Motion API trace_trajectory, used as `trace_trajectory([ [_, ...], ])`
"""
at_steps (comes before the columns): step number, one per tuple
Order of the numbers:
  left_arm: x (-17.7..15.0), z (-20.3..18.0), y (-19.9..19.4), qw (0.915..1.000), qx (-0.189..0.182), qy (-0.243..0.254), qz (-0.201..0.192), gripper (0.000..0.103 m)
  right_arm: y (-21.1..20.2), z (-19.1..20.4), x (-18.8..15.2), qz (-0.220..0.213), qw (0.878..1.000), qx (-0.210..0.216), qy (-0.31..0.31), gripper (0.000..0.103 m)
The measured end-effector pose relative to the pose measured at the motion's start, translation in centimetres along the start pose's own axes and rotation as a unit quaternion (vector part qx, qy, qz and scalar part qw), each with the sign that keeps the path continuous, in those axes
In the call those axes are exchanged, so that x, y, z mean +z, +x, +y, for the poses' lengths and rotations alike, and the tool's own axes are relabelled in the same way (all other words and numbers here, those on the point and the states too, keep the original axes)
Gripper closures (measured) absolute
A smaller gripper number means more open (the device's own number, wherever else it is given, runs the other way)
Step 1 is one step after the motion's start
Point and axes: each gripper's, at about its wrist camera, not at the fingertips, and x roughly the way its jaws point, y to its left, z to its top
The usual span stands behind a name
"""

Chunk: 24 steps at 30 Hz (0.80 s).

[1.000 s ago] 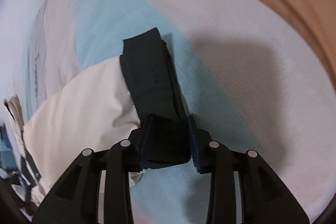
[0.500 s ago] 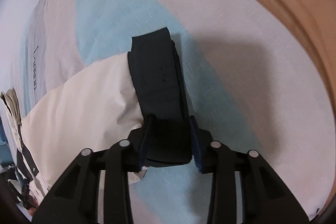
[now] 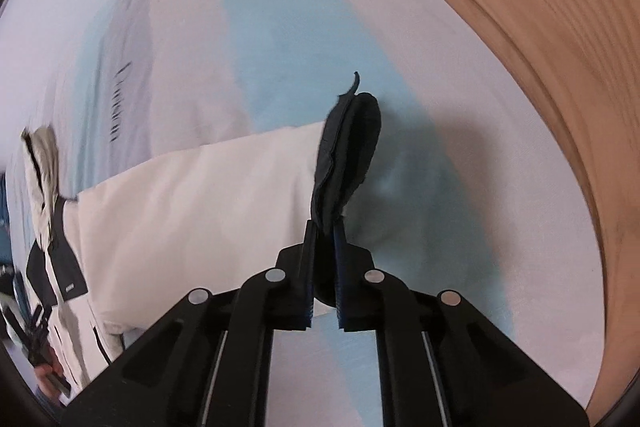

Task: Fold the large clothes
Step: 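Lift the sleeve with the right tool and carry it across the jacket body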

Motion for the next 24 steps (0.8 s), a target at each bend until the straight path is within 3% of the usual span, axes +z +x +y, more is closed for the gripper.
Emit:
trace_trajectory([
  [3,0.0,0.1,-0.6,1.0000,-0.003,0.003,-0.006,0.006,-1.6,1.6,0.0,-0.014,1.000,0.002,-0.009,0.096],
  [8,0.1,0.9,-1.7,0.9998,-0.005,0.003,-0.017,0.006,-5.3,7.9,-0.5,-0.046,0.997,0.017,-0.061,0.096],
  [14,0.1,3.2,-2.7,0.9995,-0.008,-0.016,-0.025,0.006,-7.8,15.3,-1.8,-0.056,0.992,0.035,-0.110,0.096],
  [24,-1.0,9.0,-4.7,0.9983,-0.002,-0.048,-0.033,0.006,-7.4,27.6,-5.7,-0.048,0.985,0.069,-0.152,0.096],
])
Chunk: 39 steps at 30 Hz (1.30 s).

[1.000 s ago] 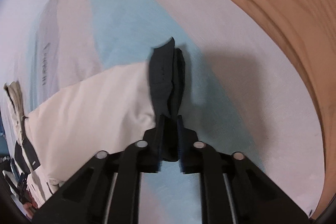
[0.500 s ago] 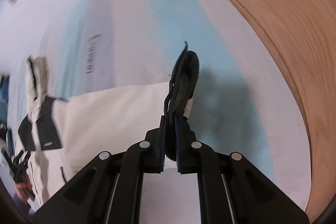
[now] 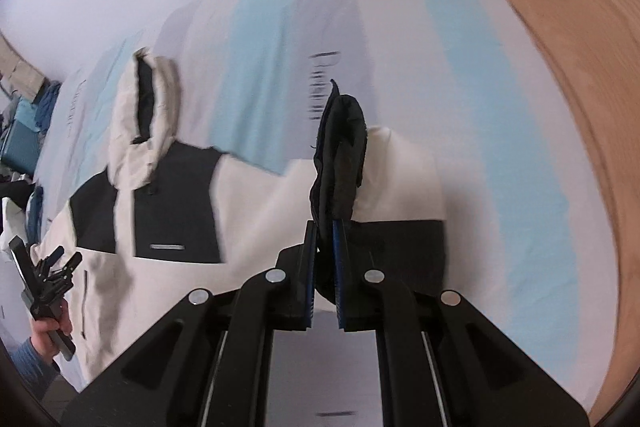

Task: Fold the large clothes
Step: 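Lift the sleeve with the right tool and carry it across the jacket body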

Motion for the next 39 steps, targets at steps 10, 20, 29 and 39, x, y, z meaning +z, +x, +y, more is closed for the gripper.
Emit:
trace_trajectory([
  [10,-1.1,8.5,-1.0,0.9991,-0.008,-0.039,0.015,0.006,4.7,15.4,-0.2,0.021,0.998,0.035,-0.041,0.096],
  [20,-1.6,19.2,-2.6,0.9977,0.008,-0.066,0.004,0.006,9.0,30.5,-1.1,0.033,0.994,0.060,-0.079,0.096],
  [29,-2.2,27.5,-3.1,0.9969,0.019,-0.076,0.001,0.006,12.6,43.7,-2.4,0.045,0.988,0.114,-0.093,0.096],
  [39,-4.8,33.5,-3.2,0.9951,0.030,-0.094,0.012,0.006,16.9,55.6,-5.6,0.076,0.977,0.130,-0.150,0.102],
])
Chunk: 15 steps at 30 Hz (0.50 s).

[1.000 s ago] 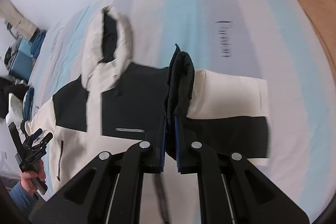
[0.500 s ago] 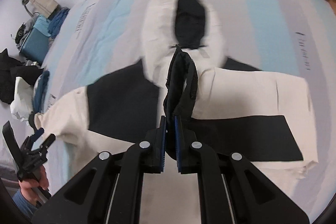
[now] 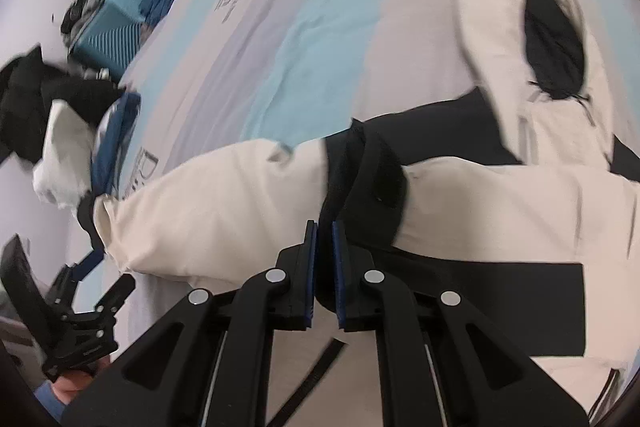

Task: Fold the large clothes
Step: 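Lift the sleeve with the right tool and carry it across the jacket body, then open the right tool to lay the cuff on the jacket body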

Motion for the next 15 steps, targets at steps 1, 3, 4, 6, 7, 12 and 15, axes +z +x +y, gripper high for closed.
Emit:
trace_trajectory([
  [1,-0.2,0.7,0.1,1.0000,0.001,-0.004,0.004,0.006,0.5,0.4,0.1,0.003,1.000,0.001,-0.005,0.103],
  [3,-0.6,1.7,0.3,0.9999,0.001,-0.011,0.007,0.006,1.7,2.0,0.0,0.011,1.000,-0.011,-0.027,0.103],
  [4,-0.8,2.0,0.3,0.9999,0.002,-0.014,0.008,0.006,2.3,2.4,0.0,0.015,0.999,-0.013,-0.033,0.103],
  [6,-1.2,2.8,0.4,0.9997,0.003,-0.021,0.009,0.006,3.6,2.7,-0.4,0.025,0.999,-0.017,-0.034,0.103],
  [7,-1.4,3.1,0.4,0.9996,0.004,-0.026,0.009,0.006,3.9,2.6,-0.4,0.027,0.999,-0.018,-0.032,0.103],
  [12,-2.1,4.4,0.3,0.9992,0.005,-0.039,0.005,0.006,4.6,3.0,-1.3,0.037,0.999,-0.008,-0.037,0.103],
  [15,-2.7,5.5,0.5,0.9988,0.011,-0.048,0.008,0.006,3.8,3.6,-1.8,0.032,0.998,-0.010,-0.059,0.103],
])
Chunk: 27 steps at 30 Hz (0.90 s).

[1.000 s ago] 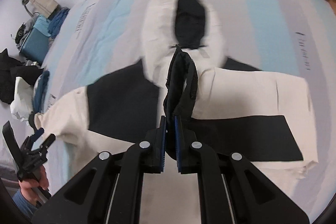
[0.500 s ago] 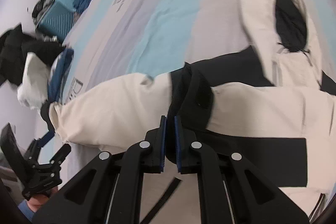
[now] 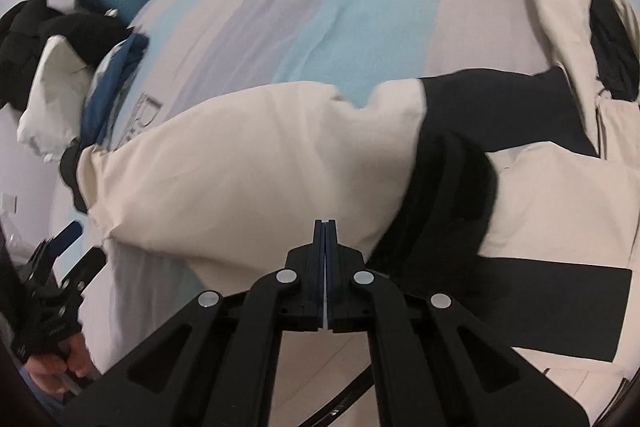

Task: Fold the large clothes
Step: 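Open the right tool to lay the cuff on the jacket body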

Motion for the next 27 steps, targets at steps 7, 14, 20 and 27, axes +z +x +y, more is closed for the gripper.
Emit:
trace_trajectory([
  [7,-0.4,4.2,-0.6,0.9995,0.019,-0.023,-0.006,0.006,-2.7,-3.3,-1.3,-0.021,0.998,-0.051,0.017,0.093],
  [14,-0.6,10.6,-1.5,0.9975,0.042,-0.056,-0.004,0.006,-2.7,-5.0,-2.7,-0.023,0.996,-0.090,-0.011,0.059],
  [20,-0.1,15.4,-1.1,0.9962,0.068,-0.054,0.001,0.006,-3.0,-3.9,-3.3,-0.044,0.994,-0.089,-0.041,0.030],
  [27,0.6,18.9,2.6,0.9969,0.073,-0.018,0.025,0.006,-3.7,-3.7,-3.7,-0.046,0.996,-0.076,-0.030,0.030],
])
